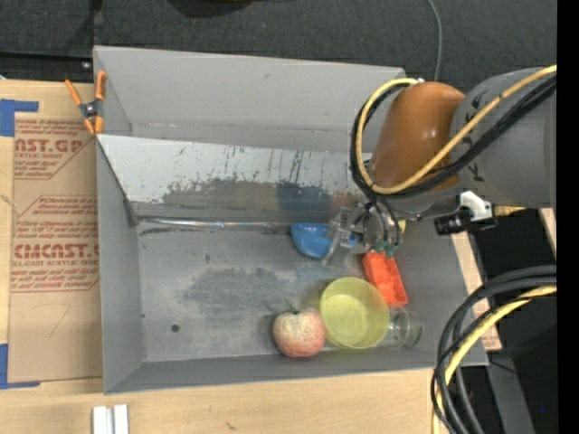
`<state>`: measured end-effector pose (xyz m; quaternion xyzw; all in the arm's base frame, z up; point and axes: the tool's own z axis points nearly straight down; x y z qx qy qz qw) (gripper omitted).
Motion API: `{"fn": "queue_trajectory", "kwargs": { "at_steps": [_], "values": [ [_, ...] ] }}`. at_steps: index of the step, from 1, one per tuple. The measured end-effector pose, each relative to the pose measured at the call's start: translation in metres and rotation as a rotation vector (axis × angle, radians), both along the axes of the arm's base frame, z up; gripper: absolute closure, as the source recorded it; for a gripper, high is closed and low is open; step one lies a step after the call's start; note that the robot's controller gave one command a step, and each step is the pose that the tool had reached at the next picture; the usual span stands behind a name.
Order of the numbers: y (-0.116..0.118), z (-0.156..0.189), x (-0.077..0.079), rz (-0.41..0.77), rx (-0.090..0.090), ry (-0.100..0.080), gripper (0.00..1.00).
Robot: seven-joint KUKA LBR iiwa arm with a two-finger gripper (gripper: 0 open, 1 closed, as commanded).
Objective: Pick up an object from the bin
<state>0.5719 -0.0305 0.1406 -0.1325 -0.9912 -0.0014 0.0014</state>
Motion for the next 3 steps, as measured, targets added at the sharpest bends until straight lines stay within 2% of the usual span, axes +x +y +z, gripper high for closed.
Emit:
{"fn": "queue_trajectory", "kwargs": {
  "at_steps": [1,3],
  "values": [
    [0.000,0.017,0.001,0.000,0.000,-0.005,1.00],
    [0.000,0.029,0.001,0.000,0.001,-0.005,1.00]
  ]
}}
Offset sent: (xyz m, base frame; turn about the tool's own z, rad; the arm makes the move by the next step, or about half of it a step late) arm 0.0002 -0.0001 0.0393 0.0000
